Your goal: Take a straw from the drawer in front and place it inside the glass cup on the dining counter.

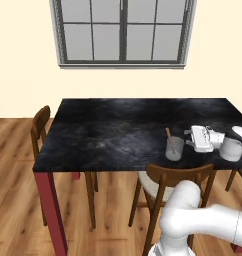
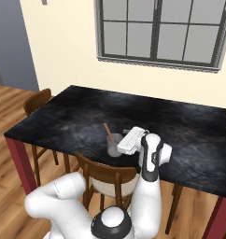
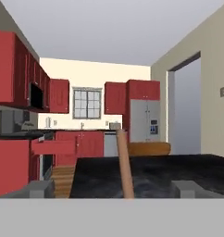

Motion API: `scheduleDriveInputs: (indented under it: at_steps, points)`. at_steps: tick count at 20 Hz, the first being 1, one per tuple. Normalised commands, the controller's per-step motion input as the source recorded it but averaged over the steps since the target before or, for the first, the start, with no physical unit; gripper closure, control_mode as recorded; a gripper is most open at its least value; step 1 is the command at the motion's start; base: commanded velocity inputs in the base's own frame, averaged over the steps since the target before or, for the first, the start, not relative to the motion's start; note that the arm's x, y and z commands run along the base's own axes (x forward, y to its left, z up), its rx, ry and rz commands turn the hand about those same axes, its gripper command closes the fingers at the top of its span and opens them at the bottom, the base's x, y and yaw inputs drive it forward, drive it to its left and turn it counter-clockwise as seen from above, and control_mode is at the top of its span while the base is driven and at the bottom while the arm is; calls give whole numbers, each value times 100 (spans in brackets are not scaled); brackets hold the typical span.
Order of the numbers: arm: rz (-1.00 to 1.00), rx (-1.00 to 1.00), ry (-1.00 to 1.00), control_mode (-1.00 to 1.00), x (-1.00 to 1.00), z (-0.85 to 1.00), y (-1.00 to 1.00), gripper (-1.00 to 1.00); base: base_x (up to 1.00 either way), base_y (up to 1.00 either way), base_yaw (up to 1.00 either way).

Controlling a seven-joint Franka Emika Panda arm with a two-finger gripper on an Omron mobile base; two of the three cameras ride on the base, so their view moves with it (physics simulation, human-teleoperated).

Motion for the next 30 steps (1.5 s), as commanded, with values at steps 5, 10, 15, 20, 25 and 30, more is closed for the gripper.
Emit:
scheduleDriveInputs:
  at_steps: [5,10,15,20,25,30]
  points:
    - [-1,-13,-16,-100,-7,74,-22,-100,0,0,0]
    - [0,-16,-18,-100,-1,87,-13,-100,0,0,0]
    - [0,-21,-20,-100,-12,85,-2,-100,0,0,0]
    - [3,-26,-25,-100,-38,62,0,-100,0,0,0]
    - [16,-33,-35,-100,-66,29,0,-100,0,0,0]
    - [29,-36,-44,-100,-61,22,0,-100,0,0,0]
